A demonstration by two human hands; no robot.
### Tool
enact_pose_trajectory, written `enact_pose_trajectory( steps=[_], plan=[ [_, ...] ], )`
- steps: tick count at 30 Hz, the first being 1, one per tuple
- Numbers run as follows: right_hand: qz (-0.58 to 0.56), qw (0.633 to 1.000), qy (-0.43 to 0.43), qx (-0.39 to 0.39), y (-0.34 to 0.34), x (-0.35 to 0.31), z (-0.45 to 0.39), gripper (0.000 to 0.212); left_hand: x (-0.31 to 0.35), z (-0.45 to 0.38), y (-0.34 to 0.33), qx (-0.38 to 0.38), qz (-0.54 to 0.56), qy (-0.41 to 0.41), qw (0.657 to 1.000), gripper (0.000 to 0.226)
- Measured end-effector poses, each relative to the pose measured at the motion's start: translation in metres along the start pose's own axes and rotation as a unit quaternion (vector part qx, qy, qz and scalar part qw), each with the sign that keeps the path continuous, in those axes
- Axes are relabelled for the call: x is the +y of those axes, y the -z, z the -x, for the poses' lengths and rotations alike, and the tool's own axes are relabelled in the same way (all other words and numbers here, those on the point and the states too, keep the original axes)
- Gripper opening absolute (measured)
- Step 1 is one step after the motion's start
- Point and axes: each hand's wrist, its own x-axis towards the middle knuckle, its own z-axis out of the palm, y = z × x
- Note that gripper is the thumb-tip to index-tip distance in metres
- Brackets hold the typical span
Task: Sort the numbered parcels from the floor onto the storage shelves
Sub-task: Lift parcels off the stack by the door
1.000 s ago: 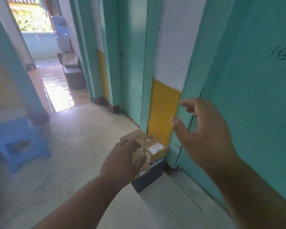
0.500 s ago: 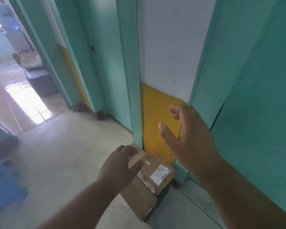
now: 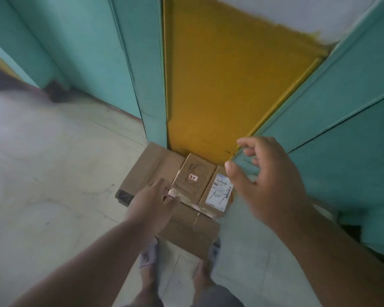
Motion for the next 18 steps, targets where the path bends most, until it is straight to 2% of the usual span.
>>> enact_pose_trajectory(
  steps=[5, 8, 13, 16, 18],
  plan=[
    [0.033, 0.991, -0.080, -0.101, -0.108, 0.067, -0.015, 0.048, -0.032, -0.075, -0.076, -0.058, 0.034, 0.071, 0.995, 0.043],
    [0.061, 0.983, -0.086, -0.148, -0.168, 0.108, -0.020, 0.048, -0.047, -0.105, -0.120, -0.051, 0.103, 0.143, 0.983, 0.048],
    [0.129, 0.968, -0.077, -0.200, -0.238, 0.158, -0.045, 0.055, -0.063, -0.141, -0.163, -0.049, 0.247, 0.259, 0.933, 0.062],
    [0.184, 0.950, -0.064, -0.244, -0.265, 0.180, -0.060, 0.061, -0.066, -0.155, -0.177, -0.061, 0.318, 0.289, 0.901, 0.063],
    [0.220, 0.931, -0.071, -0.283, -0.279, 0.190, -0.066, 0.057, -0.067, -0.163, -0.185, -0.071, 0.366, 0.295, 0.880, 0.062]
  ],
)
